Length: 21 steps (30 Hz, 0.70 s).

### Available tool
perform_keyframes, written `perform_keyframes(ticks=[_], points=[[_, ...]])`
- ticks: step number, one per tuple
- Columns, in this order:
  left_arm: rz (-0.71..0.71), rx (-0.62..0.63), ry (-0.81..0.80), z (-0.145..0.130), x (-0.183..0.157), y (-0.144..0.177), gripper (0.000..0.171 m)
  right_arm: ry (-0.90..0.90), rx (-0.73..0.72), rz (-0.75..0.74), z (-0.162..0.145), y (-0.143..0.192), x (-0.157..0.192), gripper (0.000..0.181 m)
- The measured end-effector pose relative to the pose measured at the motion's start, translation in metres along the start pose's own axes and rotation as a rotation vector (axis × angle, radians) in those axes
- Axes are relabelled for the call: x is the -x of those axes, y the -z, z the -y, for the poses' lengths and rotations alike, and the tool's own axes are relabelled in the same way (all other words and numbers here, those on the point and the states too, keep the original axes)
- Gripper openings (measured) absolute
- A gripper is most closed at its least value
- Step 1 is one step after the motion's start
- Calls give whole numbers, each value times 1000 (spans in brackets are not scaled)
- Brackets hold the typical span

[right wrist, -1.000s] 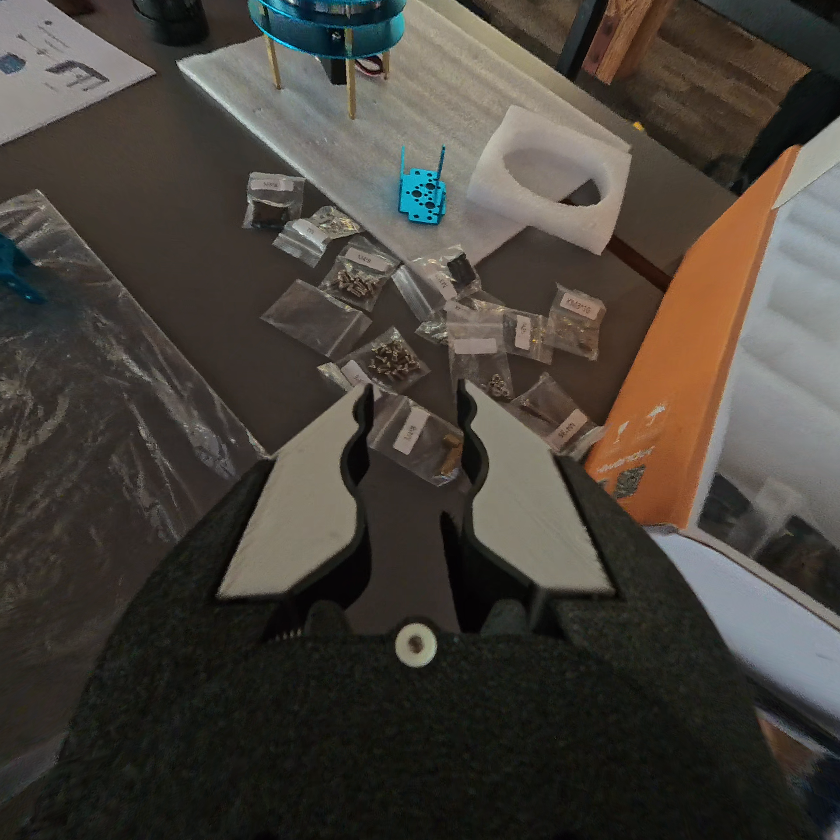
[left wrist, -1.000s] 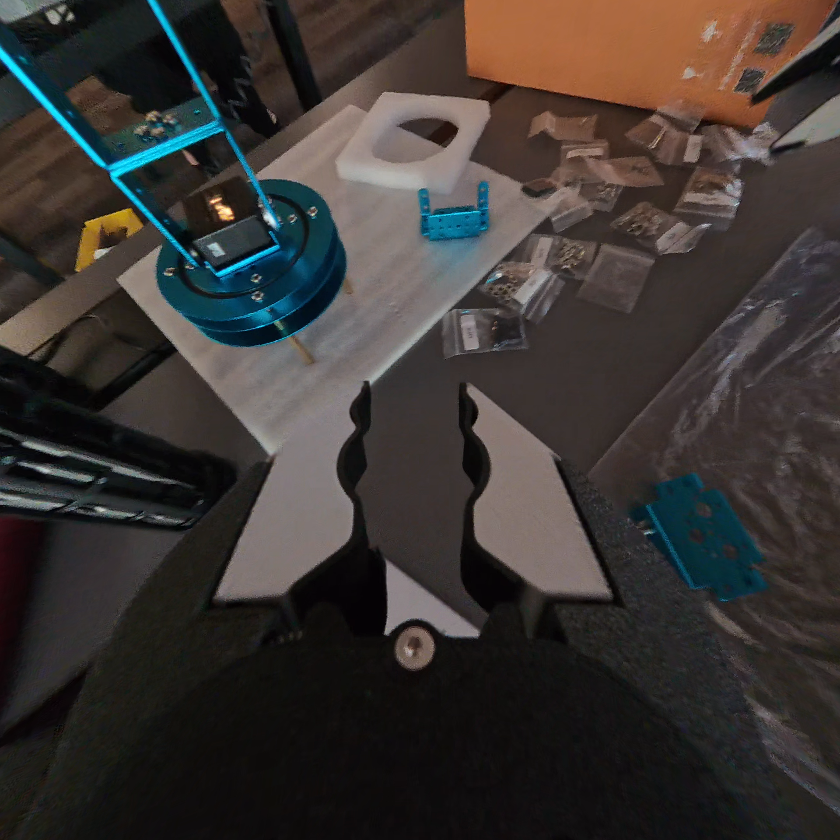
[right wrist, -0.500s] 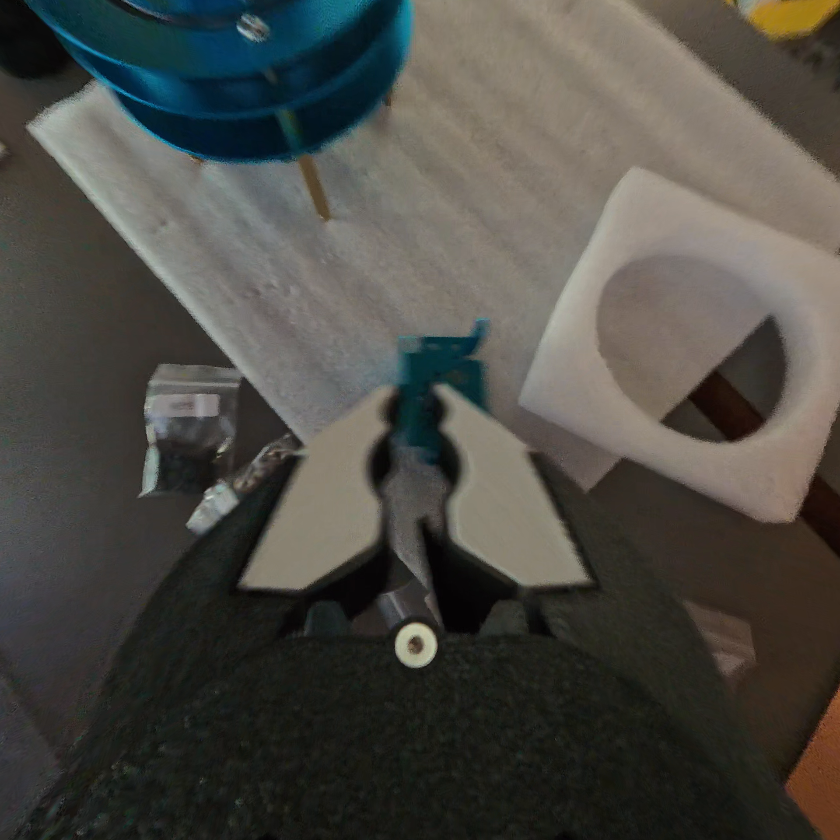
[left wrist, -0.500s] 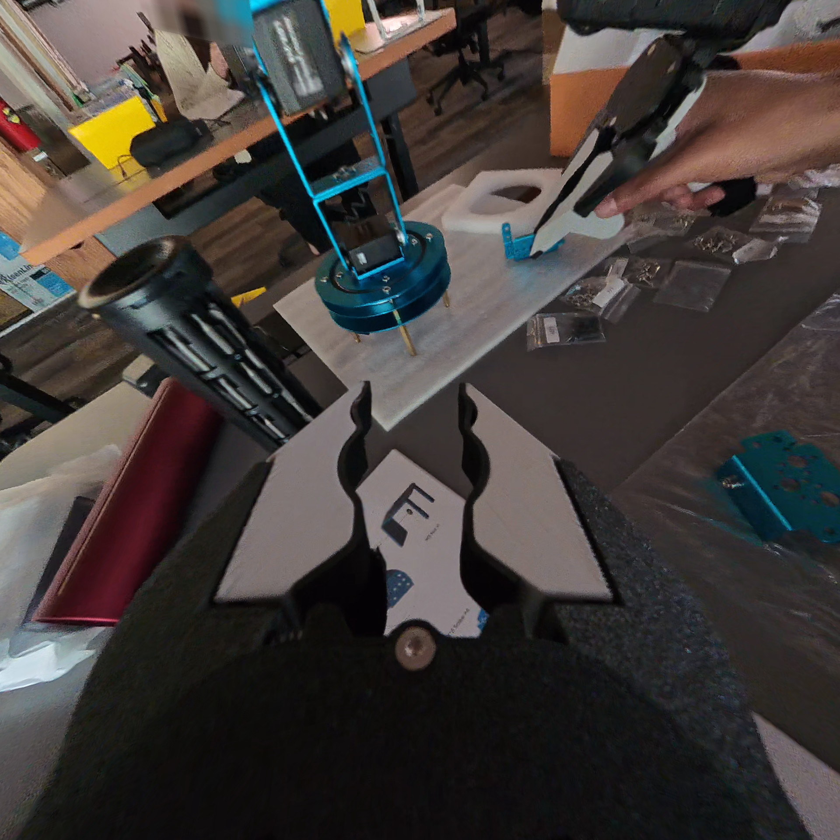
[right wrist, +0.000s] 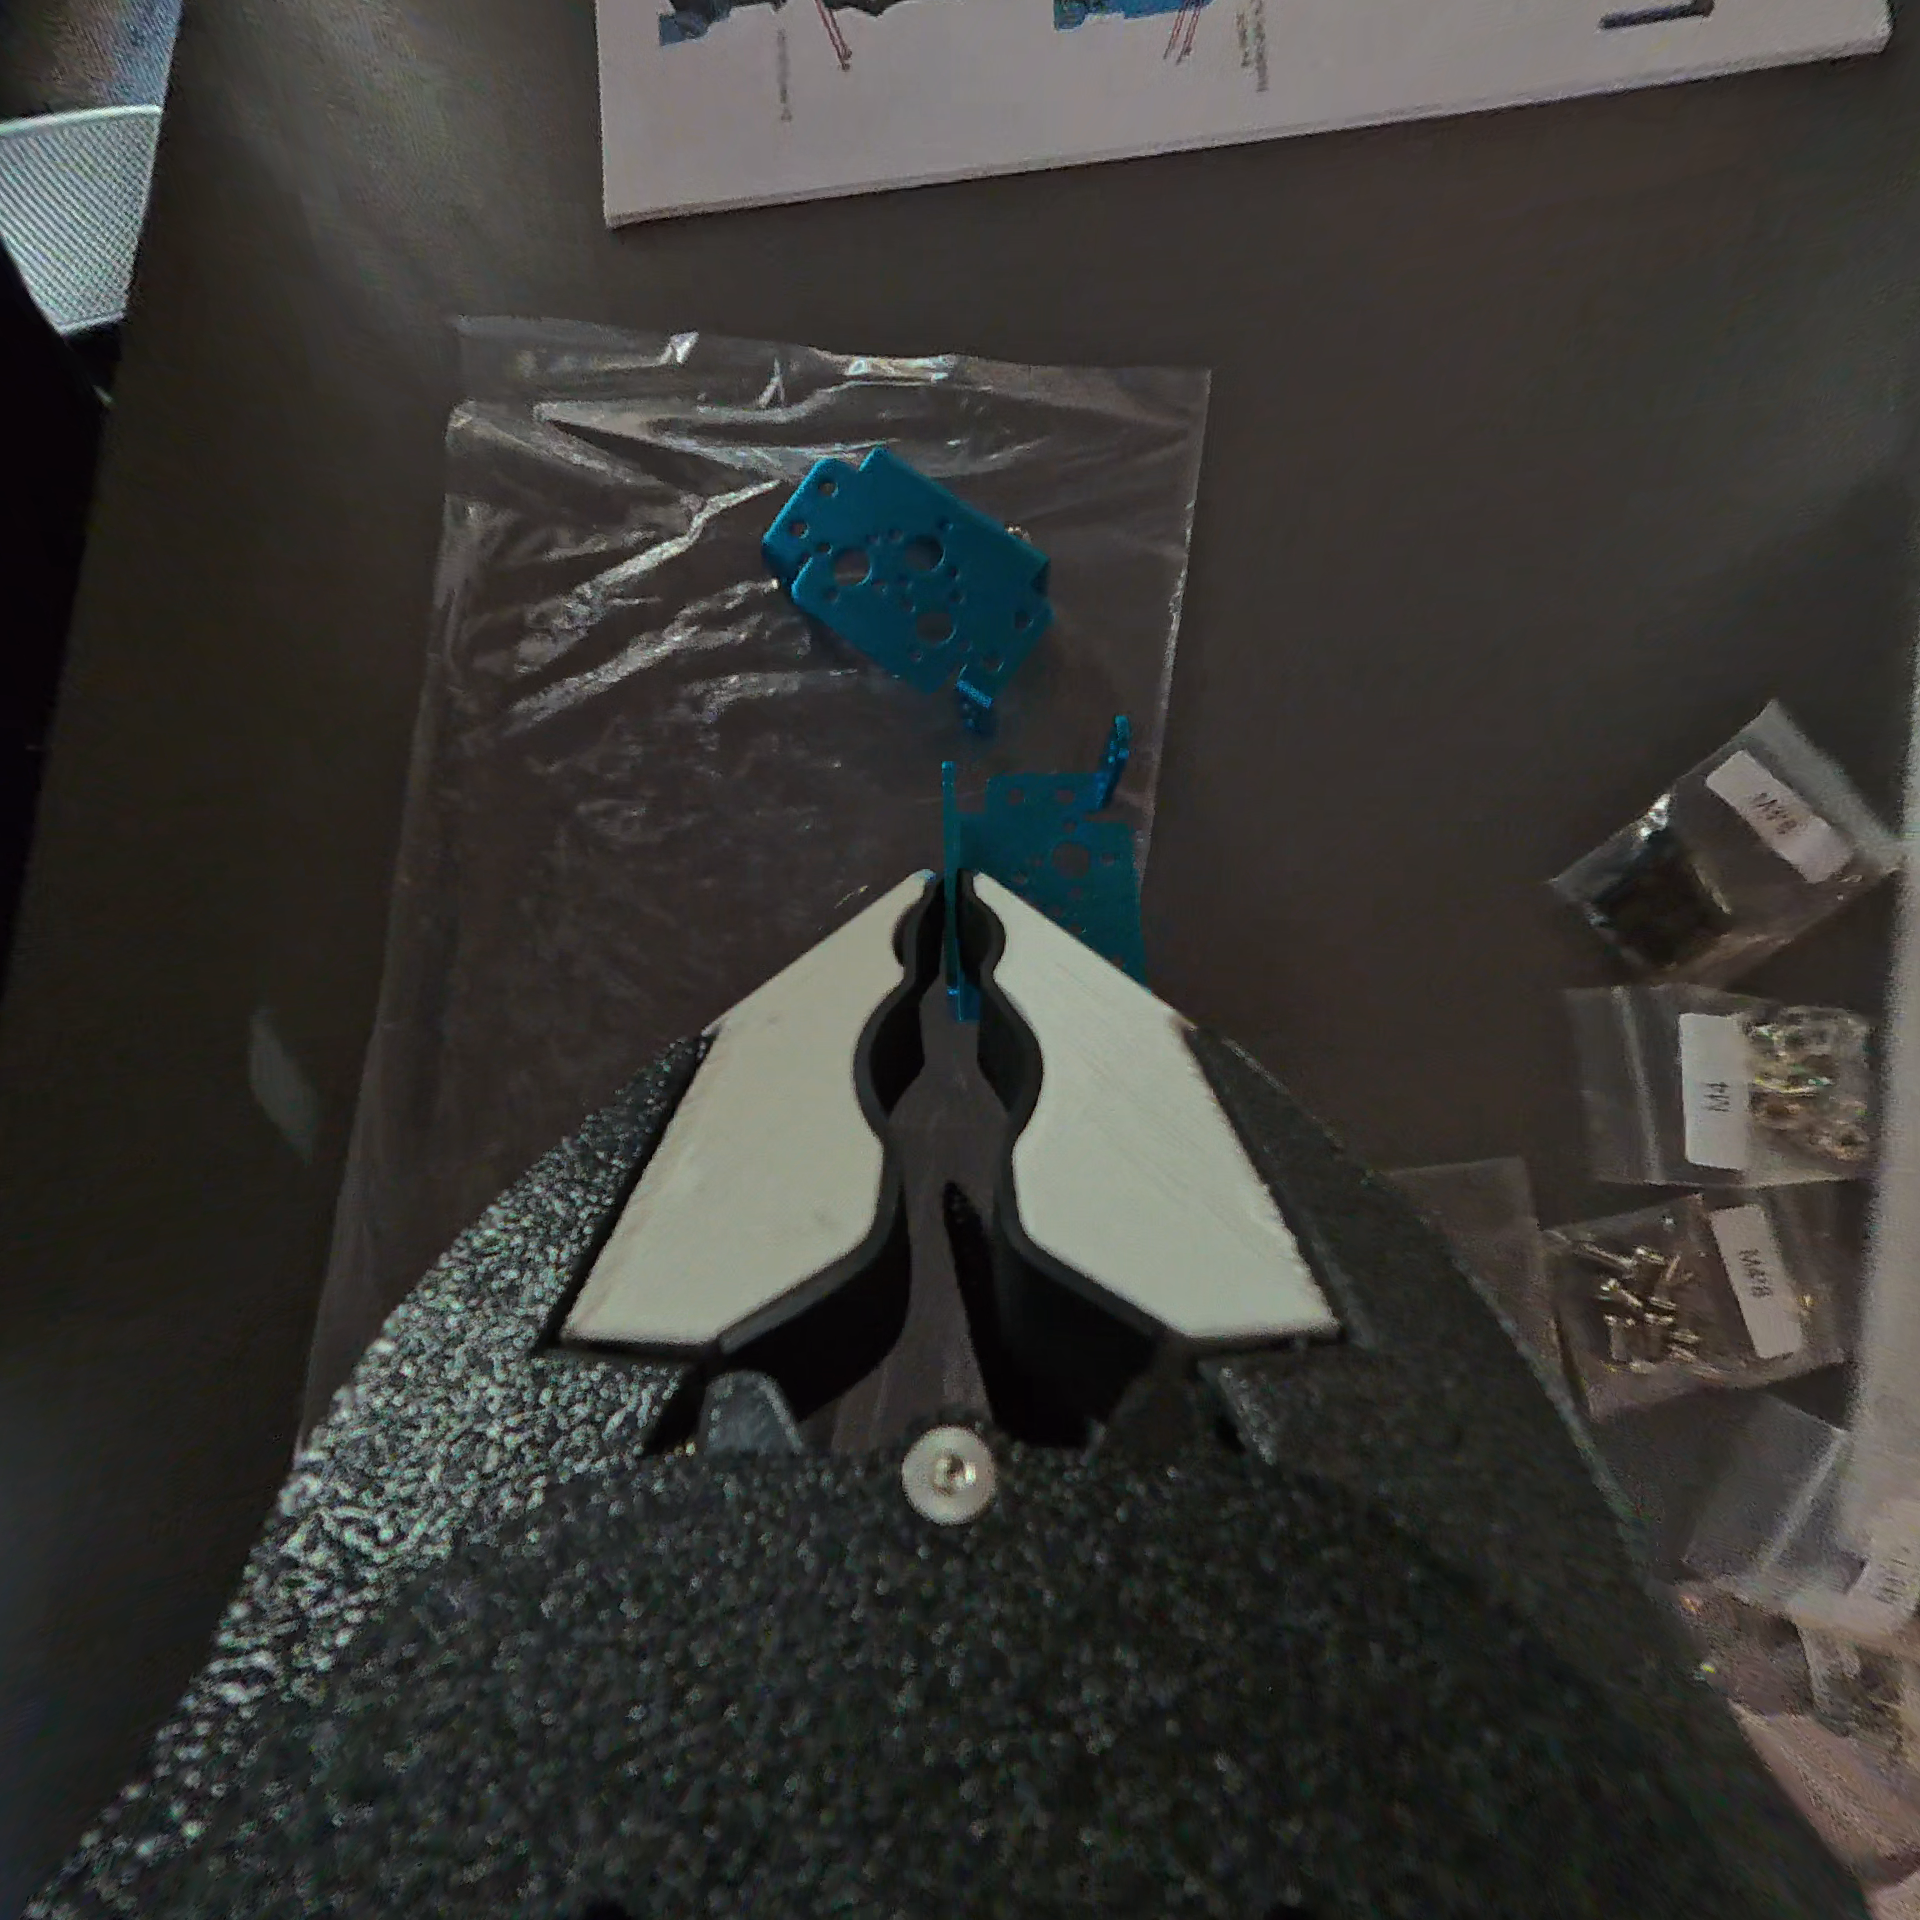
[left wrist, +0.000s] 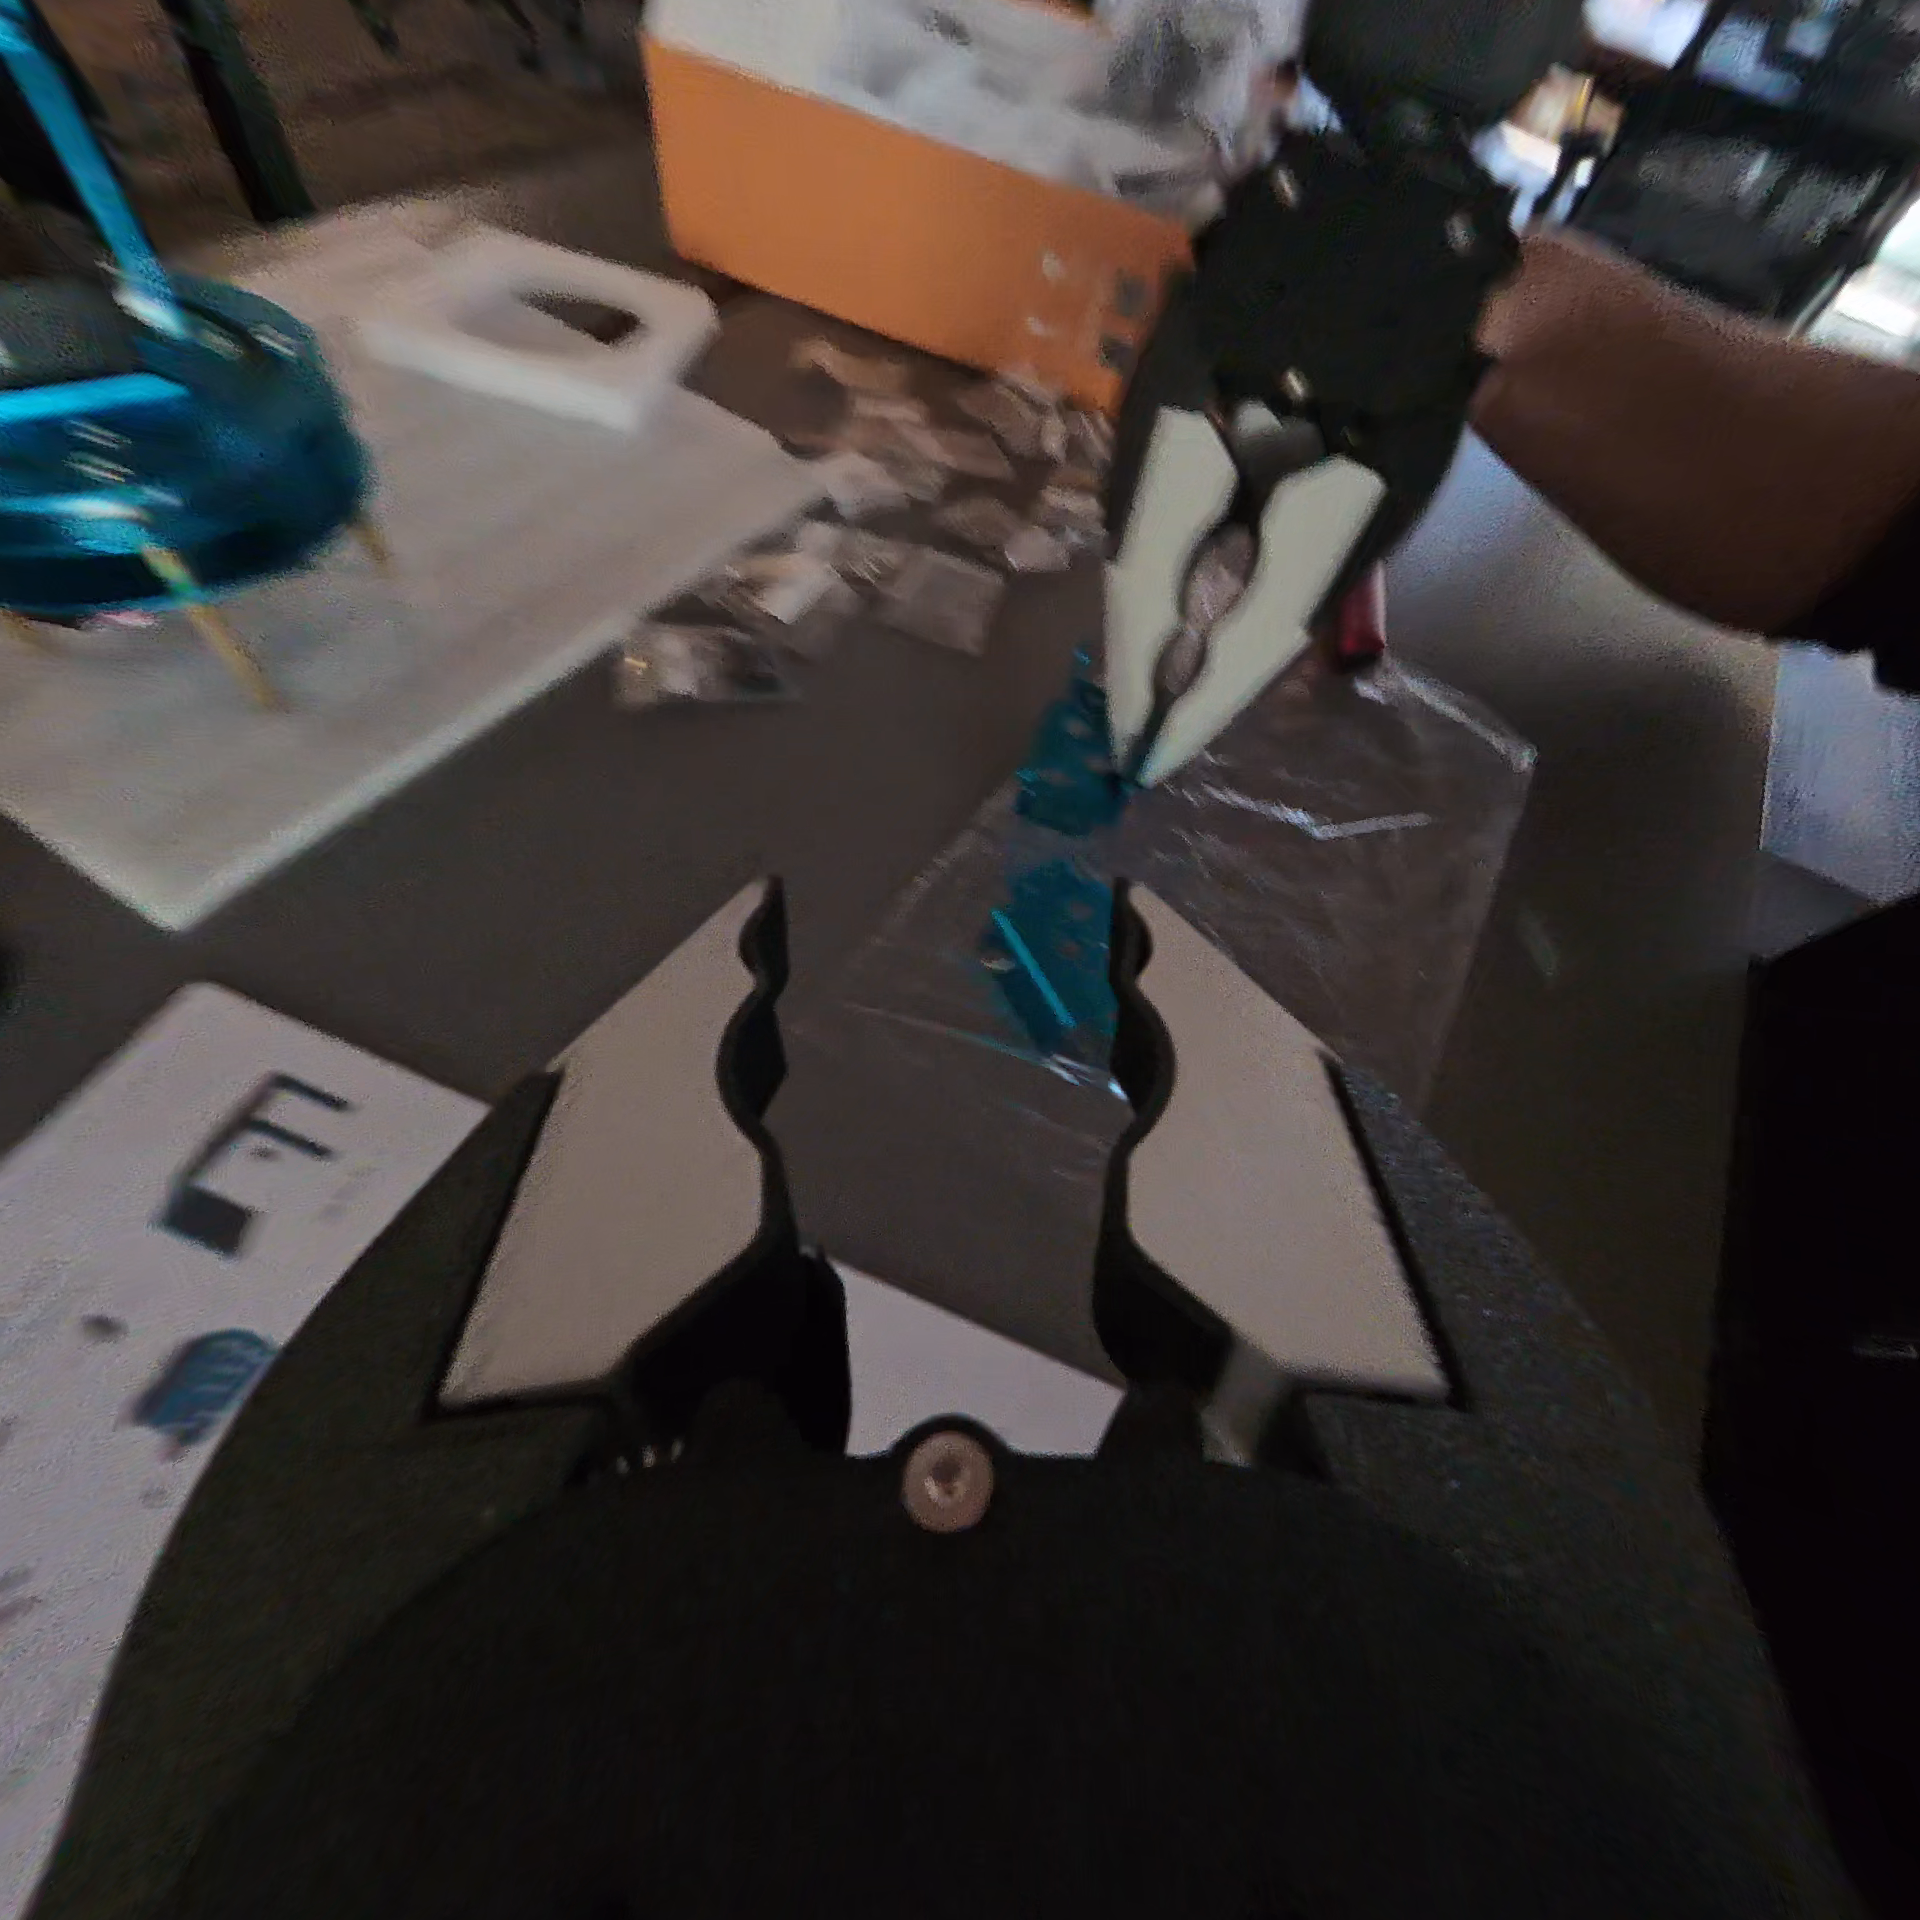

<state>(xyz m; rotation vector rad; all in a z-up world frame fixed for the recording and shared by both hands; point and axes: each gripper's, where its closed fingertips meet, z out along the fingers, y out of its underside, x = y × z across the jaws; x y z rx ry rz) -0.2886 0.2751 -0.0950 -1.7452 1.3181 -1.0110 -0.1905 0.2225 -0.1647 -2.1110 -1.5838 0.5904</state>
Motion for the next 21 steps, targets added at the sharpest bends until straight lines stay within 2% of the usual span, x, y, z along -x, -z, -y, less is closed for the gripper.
perform_keyframes(ticks=[1, 2, 5, 8, 11, 12, 16, 18, 21], points=[[27, 40, -16, -10, -15, -8, 69, 7, 1, -5, -1, -1, 1, 1], [76, 81, -24, -20, -24, -17, 69, 6, -2, -9, 0, -2, 3, 1], [105, 174, -24, -45, -52, -43, 70, -9, -11, -54, 1, -7, 4, 1], [187, 214, -61, -54, -54, -60, 68, -48, -54, -105, -1, -10, -1, 0], [275, 269, -57, -64, -43, -68, 49, -89, -76, -100, -6, -18, -3, 0], [285, 285, -61, -67, -43, -70, 42, -96, -66, -97, -7, -21, -2, 0], [353, 320, -97, -69, -37, -61, 41, -84, -59, -113, -2, -31, -2, 0], [385, 287, -63, -66, -36, -50, 41, -78, -54, -109, 1, -33, 0, 3], [394, 255, 7, -70, -41, -42, 41, -89, -42, -88, 1, -33, 5, 20]])
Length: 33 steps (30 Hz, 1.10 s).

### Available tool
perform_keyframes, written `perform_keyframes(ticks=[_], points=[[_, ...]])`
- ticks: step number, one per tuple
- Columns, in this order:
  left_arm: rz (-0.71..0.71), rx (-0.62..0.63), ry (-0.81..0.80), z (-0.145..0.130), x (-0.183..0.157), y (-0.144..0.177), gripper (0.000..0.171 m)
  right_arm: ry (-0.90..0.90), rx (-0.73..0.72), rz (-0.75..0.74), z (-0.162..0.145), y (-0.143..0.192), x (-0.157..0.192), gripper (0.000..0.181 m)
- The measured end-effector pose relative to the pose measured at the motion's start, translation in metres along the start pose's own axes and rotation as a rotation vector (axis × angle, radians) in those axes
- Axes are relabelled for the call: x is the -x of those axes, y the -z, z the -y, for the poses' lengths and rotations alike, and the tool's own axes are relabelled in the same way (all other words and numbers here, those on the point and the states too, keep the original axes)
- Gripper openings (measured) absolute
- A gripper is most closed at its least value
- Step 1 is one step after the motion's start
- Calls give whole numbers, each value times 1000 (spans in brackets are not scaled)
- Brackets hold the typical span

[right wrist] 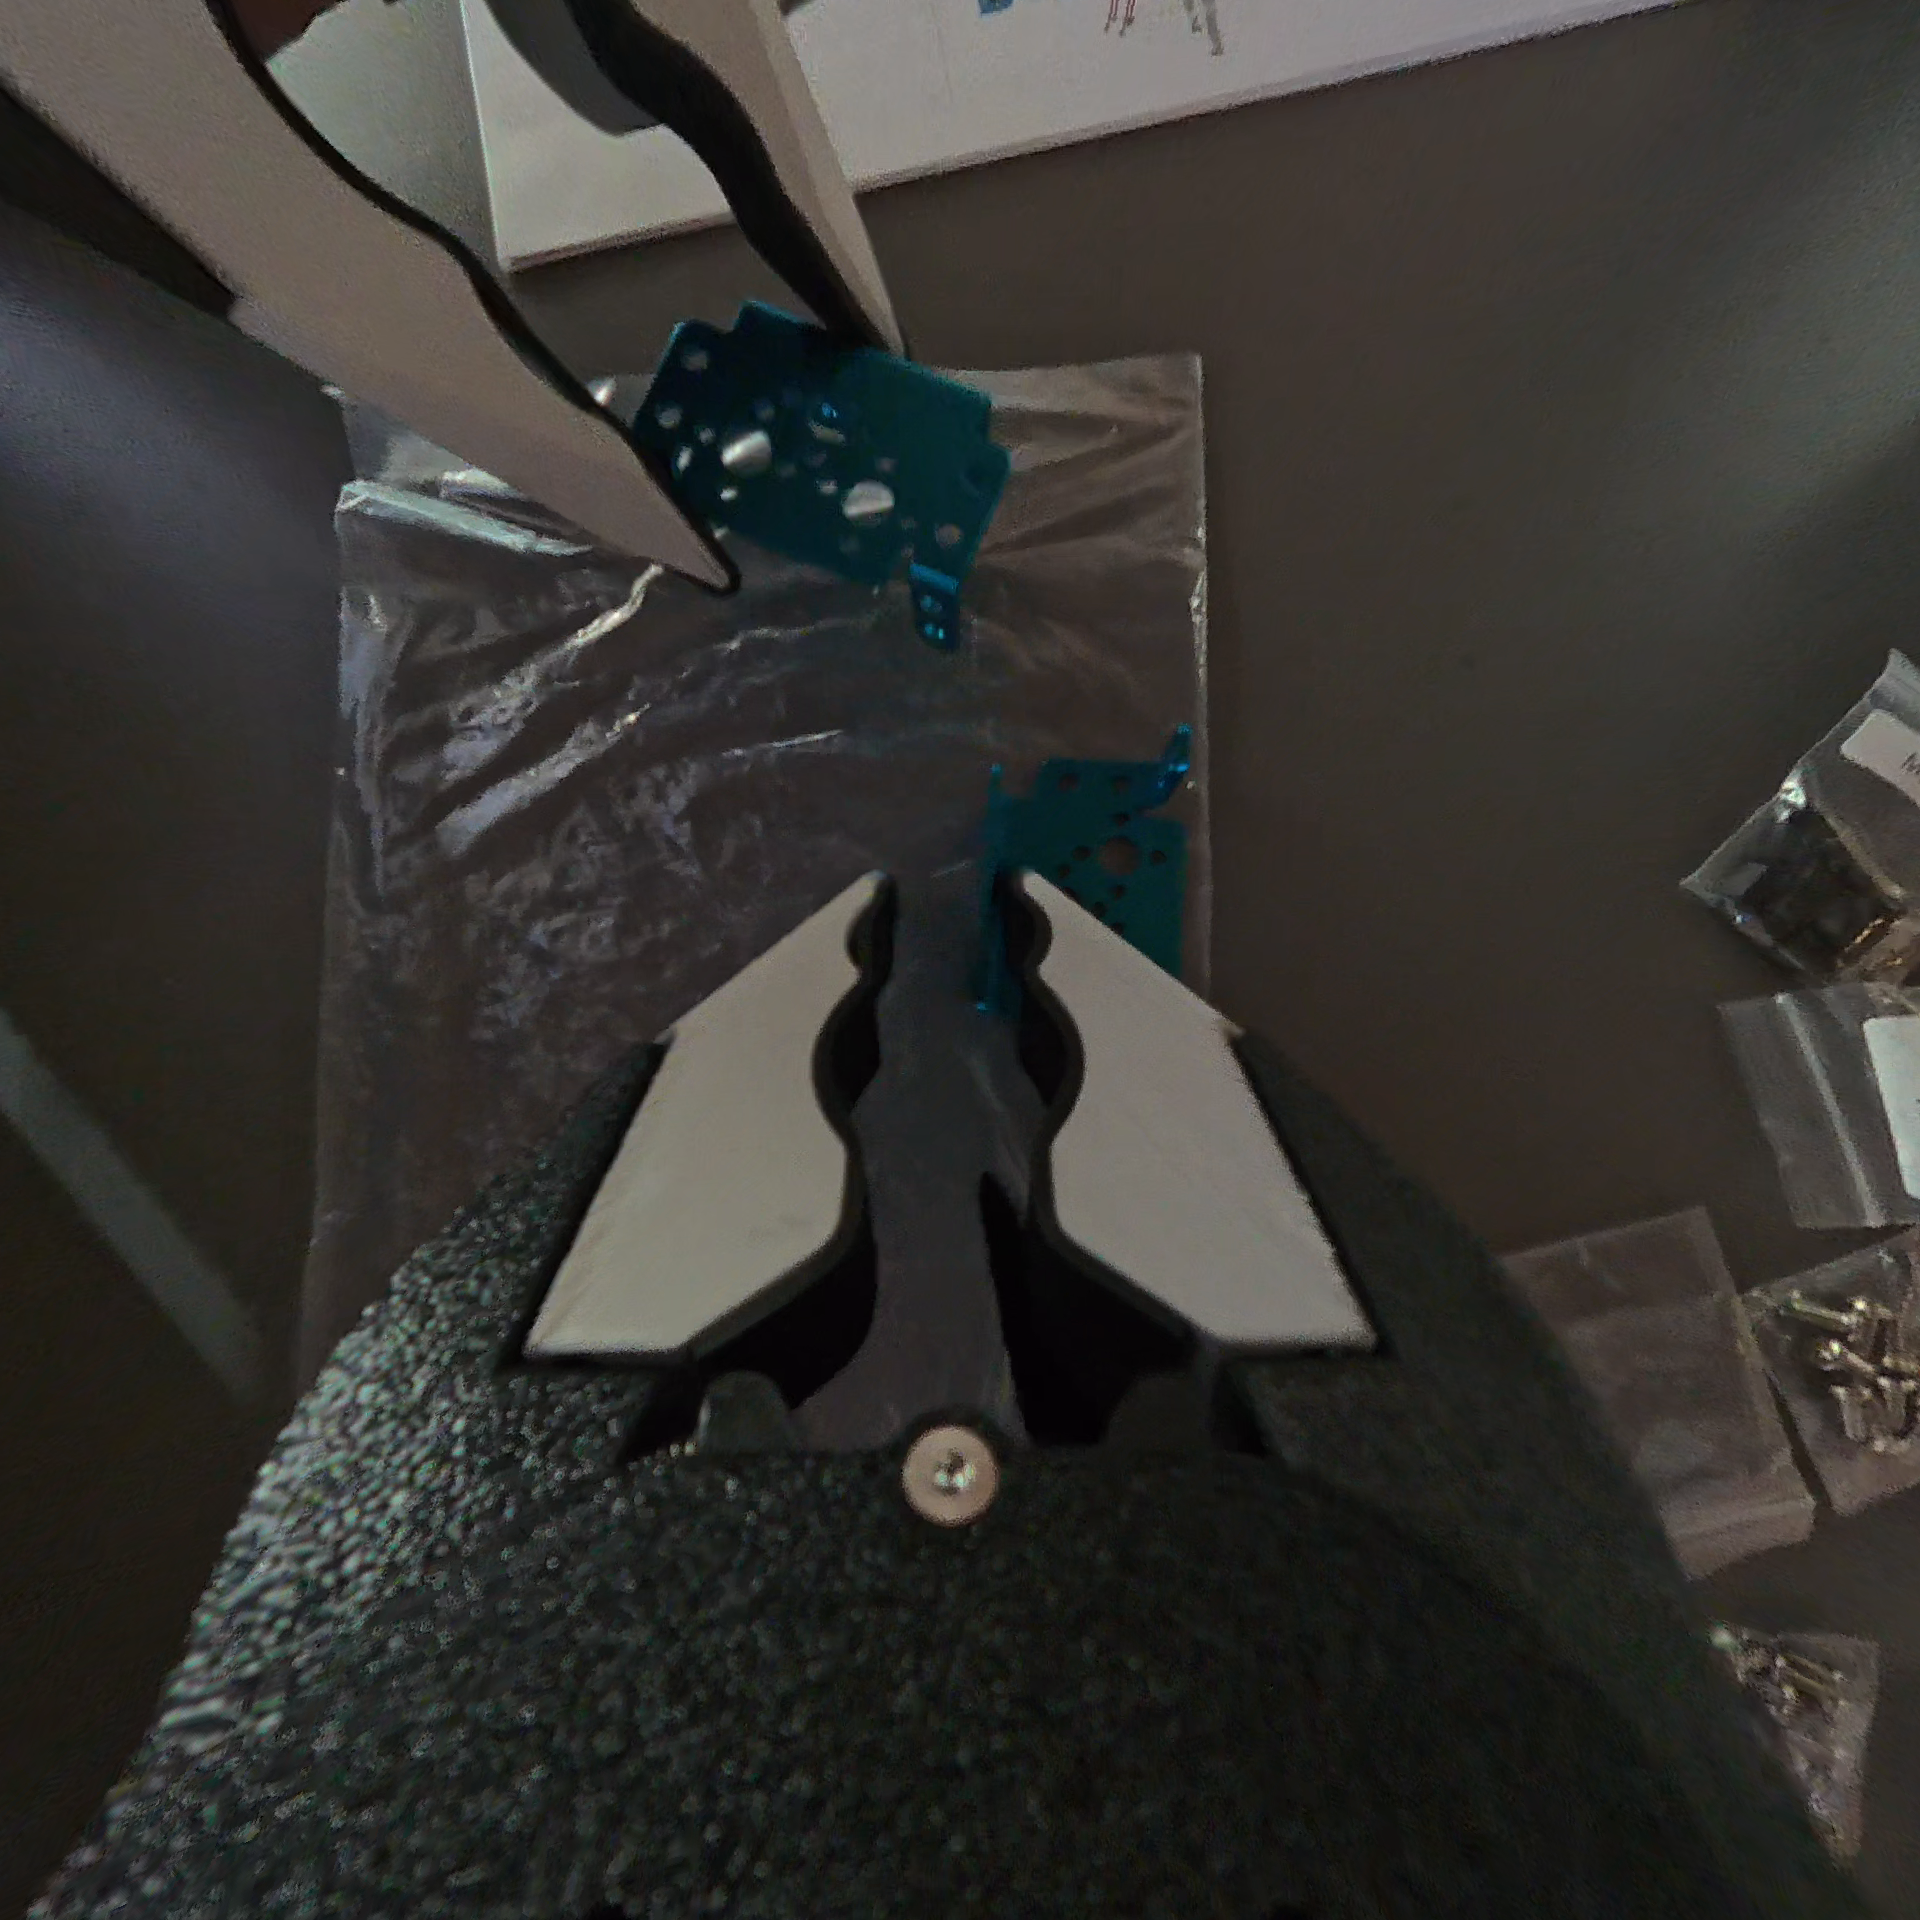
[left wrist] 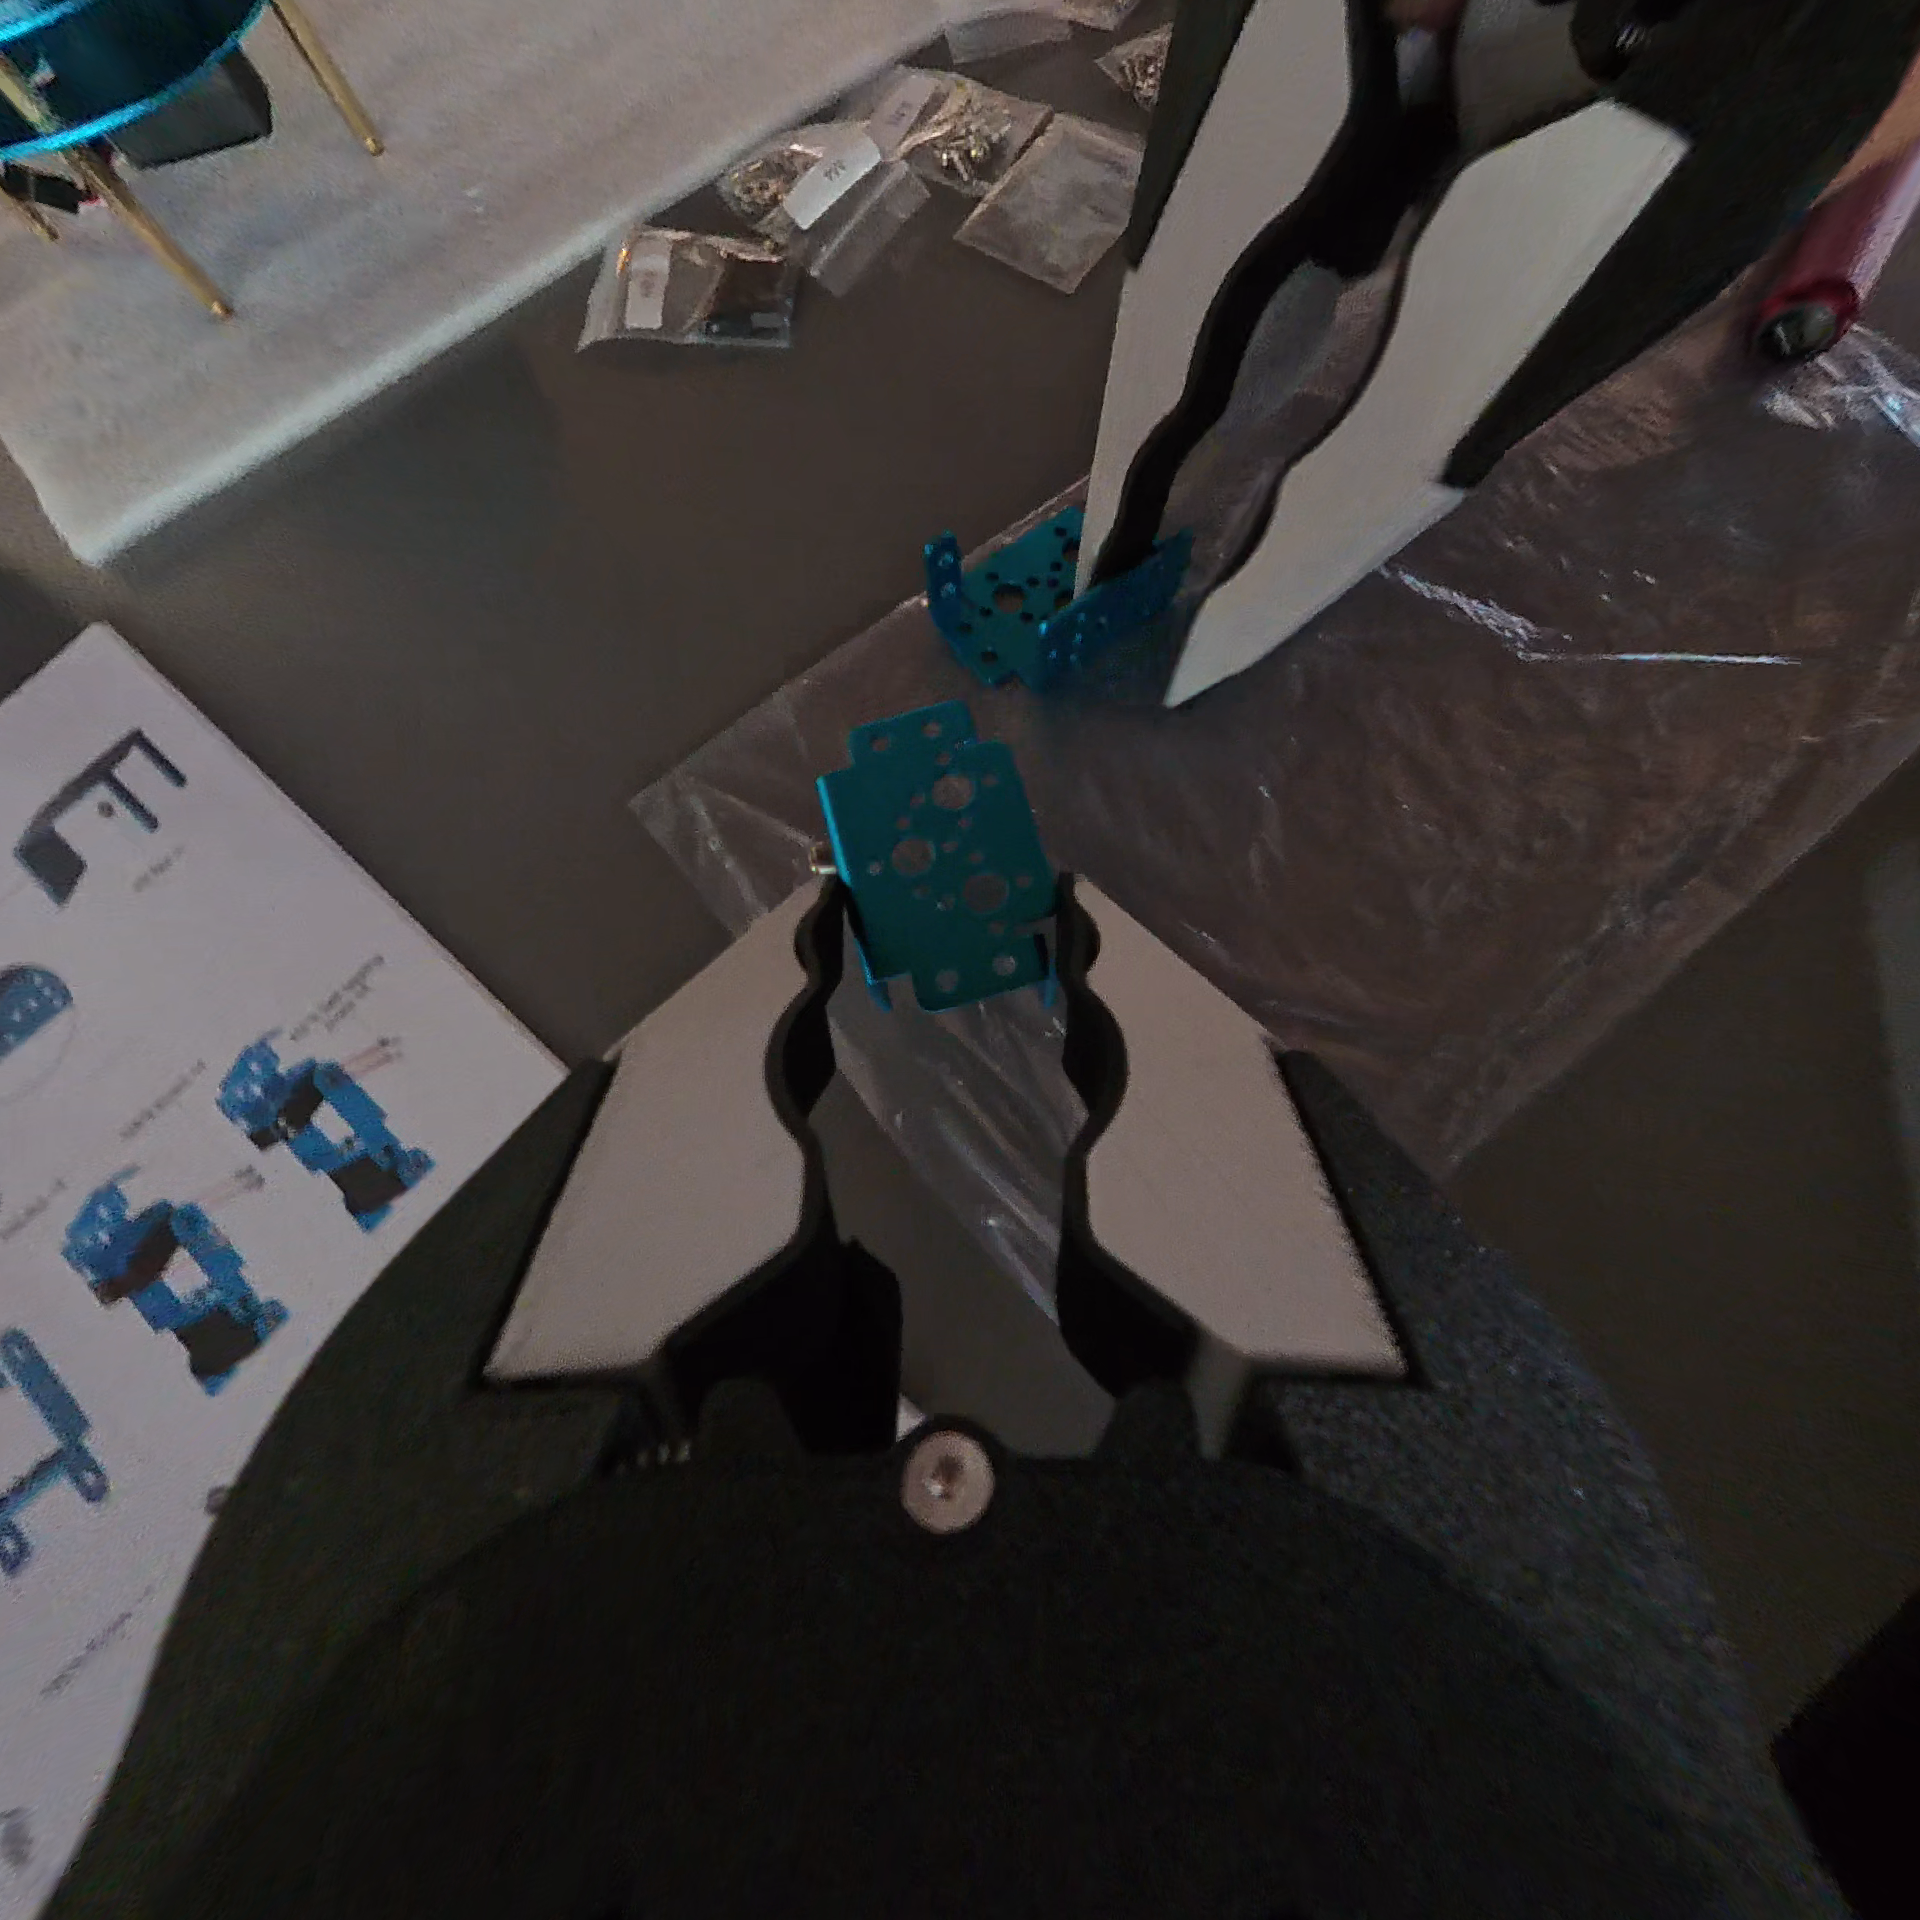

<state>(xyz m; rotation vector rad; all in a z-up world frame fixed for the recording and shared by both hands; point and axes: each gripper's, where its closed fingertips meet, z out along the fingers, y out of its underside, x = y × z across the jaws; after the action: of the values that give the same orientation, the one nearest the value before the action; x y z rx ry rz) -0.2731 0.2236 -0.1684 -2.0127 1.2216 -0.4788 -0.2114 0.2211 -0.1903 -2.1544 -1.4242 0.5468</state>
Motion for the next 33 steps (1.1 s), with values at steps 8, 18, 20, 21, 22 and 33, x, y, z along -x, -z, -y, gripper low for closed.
perform_keyframes(ticks=[8, 18, 20, 21, 22, 33], points=[[15, -3, 59, -15, -13, -6, 52, -22, 129, -20, -45, 46, 9, 91], [29, -139, 159, -42, -2, 67, 62, -3, 141, -67, -62, 32, 20, 121], [63, -180, 190, -54, 15, 88, 62, -14, 121, -73, -60, 31, 14, 121], [73, -200, 210, -60, 24, 97, 61, -19, 110, -75, -60, 31, 11, 121], [83, -213, 230, -66, 33, 106, 61, -22, 101, -76, -60, 31, 8, 121], [386, -329, 391, -107, 124, 144, 63, -155, -400, -65, -11, 103, 21, 100]])
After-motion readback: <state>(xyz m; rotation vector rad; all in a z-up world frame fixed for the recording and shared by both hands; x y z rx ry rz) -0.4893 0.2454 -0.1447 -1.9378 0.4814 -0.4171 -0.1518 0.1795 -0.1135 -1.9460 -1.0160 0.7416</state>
